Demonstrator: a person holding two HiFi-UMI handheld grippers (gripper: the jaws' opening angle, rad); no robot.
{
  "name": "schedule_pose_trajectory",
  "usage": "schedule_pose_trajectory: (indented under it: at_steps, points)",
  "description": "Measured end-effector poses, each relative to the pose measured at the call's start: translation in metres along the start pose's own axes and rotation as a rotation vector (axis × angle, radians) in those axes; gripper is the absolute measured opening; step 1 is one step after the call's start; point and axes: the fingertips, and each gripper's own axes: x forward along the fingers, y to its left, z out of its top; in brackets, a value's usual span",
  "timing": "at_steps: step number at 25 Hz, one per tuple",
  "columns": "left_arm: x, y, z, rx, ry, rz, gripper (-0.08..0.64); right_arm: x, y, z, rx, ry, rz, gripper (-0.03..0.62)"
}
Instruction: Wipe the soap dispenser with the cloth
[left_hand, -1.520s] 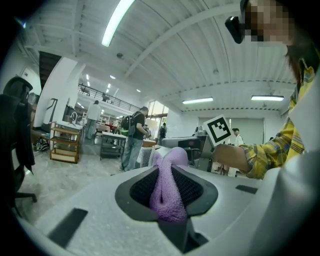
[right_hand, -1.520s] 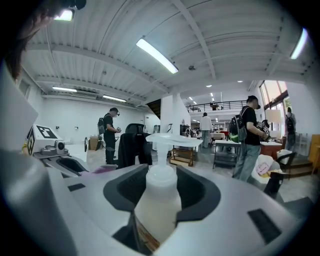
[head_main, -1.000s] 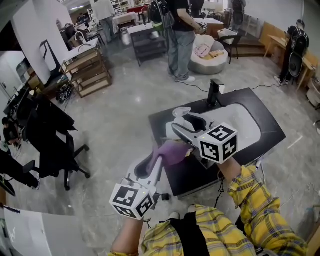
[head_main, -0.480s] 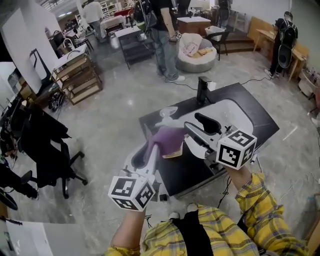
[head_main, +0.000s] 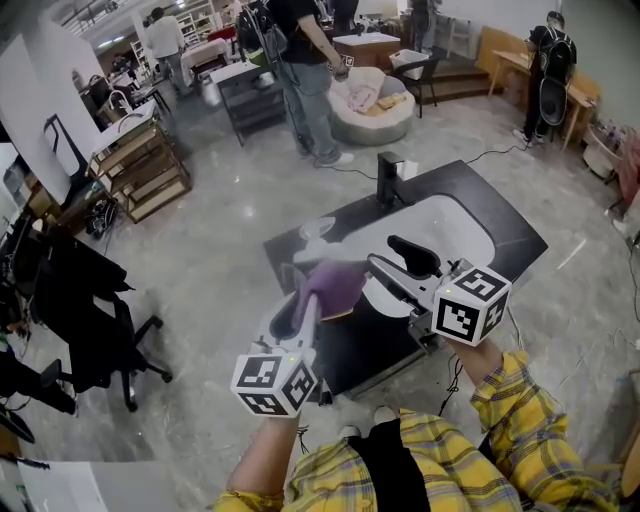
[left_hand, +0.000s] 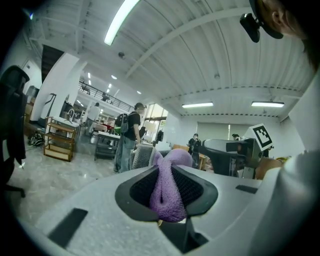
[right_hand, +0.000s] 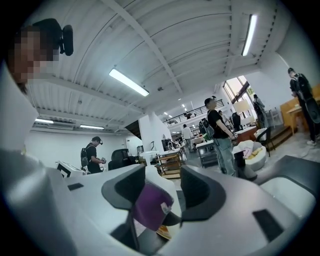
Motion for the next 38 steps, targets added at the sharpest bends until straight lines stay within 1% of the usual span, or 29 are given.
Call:
schedule_pose_trajectory:
  at_steps: [6, 14, 21, 28, 38]
  points:
    - [0.002, 0.003, -0.018, -0.005, 0.032, -0.001, 0.066, -0.004, -0.006, -0.009, 0.021, 0.009, -0.022, 0.201]
    - [0.006, 0.013, -0.042, 0.000, 0.075, 0.014, 0.066, -0.004, -0.008, -0.026, 0.058, 0.027, -0.026, 0.201]
    - [0.010, 0.020, -0.070, -0.020, 0.123, 0.029, 0.066, -0.005, -0.009, -0.042, 0.069, 0.053, -0.029, 0.201]
    - [0.012, 0.024, -0.085, -0.018, 0.151, 0.030, 0.066, -0.006, -0.006, -0.056, 0.088, 0.073, -0.029, 0.201]
    - [0.016, 0.027, -0.116, -0.028, 0.225, 0.035, 0.066, -0.013, -0.011, -0.067, 0.101, 0.097, -0.038, 0.201]
